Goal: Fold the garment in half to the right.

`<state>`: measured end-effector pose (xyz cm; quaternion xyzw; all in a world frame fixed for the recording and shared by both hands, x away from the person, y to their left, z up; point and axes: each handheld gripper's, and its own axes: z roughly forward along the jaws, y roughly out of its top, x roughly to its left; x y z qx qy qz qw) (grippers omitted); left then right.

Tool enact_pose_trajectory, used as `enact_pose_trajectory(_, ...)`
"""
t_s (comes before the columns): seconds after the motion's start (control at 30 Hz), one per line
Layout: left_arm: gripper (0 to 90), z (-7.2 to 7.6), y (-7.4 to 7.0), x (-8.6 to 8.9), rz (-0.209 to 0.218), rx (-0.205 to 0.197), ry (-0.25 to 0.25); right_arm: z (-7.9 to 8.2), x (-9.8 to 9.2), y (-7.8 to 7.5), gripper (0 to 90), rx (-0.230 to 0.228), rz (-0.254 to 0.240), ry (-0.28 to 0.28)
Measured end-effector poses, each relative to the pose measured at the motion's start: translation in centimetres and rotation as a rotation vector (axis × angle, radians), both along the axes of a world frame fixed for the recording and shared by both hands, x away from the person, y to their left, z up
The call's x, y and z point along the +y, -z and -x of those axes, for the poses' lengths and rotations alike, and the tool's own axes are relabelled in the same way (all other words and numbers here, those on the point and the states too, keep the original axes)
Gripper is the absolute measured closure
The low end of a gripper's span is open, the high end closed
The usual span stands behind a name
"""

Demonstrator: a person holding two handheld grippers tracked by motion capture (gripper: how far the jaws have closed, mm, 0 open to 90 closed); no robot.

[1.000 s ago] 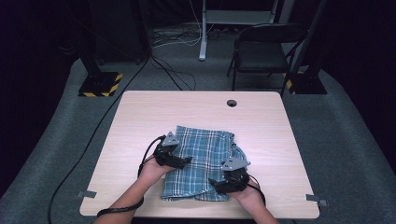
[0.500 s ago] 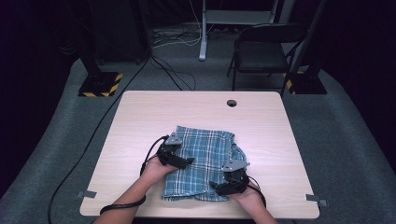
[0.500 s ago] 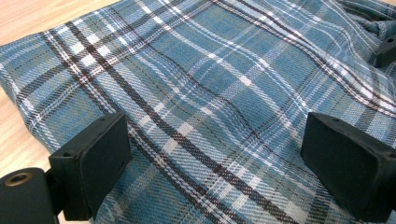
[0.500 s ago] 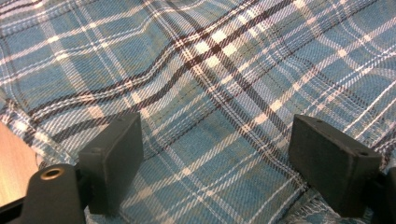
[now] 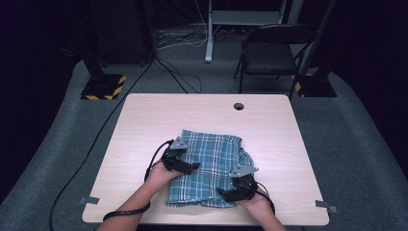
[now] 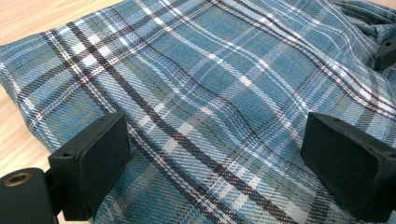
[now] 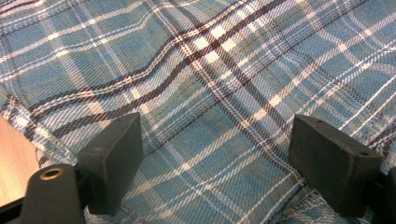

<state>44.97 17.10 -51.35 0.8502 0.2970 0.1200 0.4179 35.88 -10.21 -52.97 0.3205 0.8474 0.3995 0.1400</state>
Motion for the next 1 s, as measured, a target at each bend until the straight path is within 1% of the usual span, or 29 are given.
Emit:
enact_pose_trajectory(0.2, 7.5, 0.0, -0.1, 0.0, -0.001, 0.003, -0.001, 0.1, 0.0, -0.3, 16.9, -0.002, 0.006, 0.005)
enact_pose_trajectory(0.27, 7.5, 0.0, -0.2, 0.0, -0.010, 0.003, -0.002, 0.2, -0.2, -0.9, 17.6, -0.025, -0.001, 0.013)
enact_pose_trajectory(0.33, 7.6, 0.0, -0.4, -0.1, -0.022, -0.002, 0.000, 0.3, -0.5, -1.7, 17.4, -0.057, -0.025, 0.030)
enact_pose_trajectory(0.4, 7.8, 0.1, -0.8, -0.2, -0.043, -0.011, 0.004, -0.1, -1.0, -2.4, 17.0, -0.071, -0.055, 0.051)
enact_pose_trajectory(0.47, 8.4, 0.4, -1.3, -0.4, -0.064, -0.029, 0.013, -0.8, -1.4, -3.1, 16.4, -0.053, -0.071, 0.068)
enact_pose_trajectory(0.5, 8.7, 0.5, -1.6, -0.5, -0.071, -0.040, 0.019, -1.1, -1.6, -3.3, 16.5, -0.049, -0.073, 0.075)
enact_pose_trajectory(0.57, 9.4, 0.9, -1.9, -0.5, -0.073, -0.049, 0.028, -1.6, -1.9, -3.6, 16.6, -0.063, -0.056, 0.083)
enact_pose_trajectory(0.6, 9.4, 1.0, -1.9, -0.5, -0.071, -0.050, 0.033, -1.9, -1.9, -3.6, 16.5, -0.066, -0.048, 0.089)
enact_pose_trajectory(0.67, 9.4, 1.1, -1.9, -0.6, -0.070, -0.048, 0.038, -2.6, -2.0, -3.5, 16.5, -0.058, -0.053, 0.096)
enact_pose_trajectory(0.77, 9.4, 1.2, -1.9, -0.6, -0.066, -0.043, 0.040, -3.5, -1.8, -2.9, 16.3, -0.039, -0.055, 0.111)
enact_pose_trajectory(0.83, 9.3, 1.4, -2.0, -0.5, -0.063, -0.045, 0.043, -3.8, -1.5, -2.3, 16.2, -0.025, -0.056, 0.110)
enact_pose_trajectory(0.97, 9.3, 1.7, -2.4, -0.6, -0.046, -0.050, 0.050, -4.0, -1.1, -1.5, 15.9, -0.012, -0.022, 0.094)
enact_pose_trajectory(1.0, 9.3, 1.8, -2.5, -0.6, -0.044, -0.050, 0.052, -4.1, -1.1, -1.4, 15.9, -0.010, -0.024, 0.094)
